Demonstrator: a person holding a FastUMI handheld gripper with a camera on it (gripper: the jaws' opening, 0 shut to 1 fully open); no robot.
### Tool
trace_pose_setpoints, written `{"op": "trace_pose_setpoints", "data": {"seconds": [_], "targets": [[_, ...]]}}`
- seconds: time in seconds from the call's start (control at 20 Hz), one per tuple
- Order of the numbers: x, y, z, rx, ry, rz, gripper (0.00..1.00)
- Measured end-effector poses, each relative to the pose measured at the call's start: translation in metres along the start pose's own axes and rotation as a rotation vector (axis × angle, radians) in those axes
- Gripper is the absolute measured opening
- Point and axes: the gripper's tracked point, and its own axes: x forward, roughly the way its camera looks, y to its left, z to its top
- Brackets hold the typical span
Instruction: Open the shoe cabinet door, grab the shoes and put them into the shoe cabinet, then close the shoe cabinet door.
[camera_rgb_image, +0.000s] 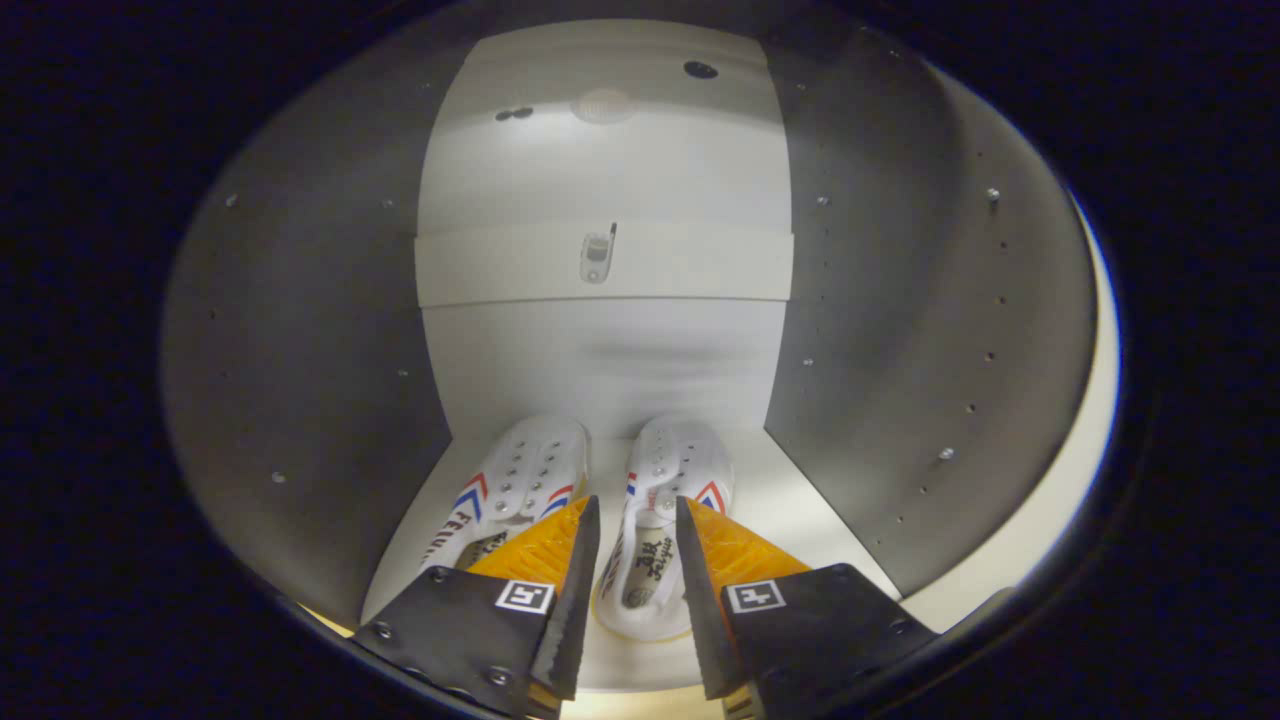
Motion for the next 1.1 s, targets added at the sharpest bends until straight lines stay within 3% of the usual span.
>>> {"op": "trace_pose_setpoints", "data": {"seconds": [0.6, 1.1], "targets": [[-0.179, 0.0, 0.023, 0.033, -0.179, -0.078, 0.52], [-0.322, -0.051, 0.025, 0.061, -0.28, -0.188, 0.52]]}}
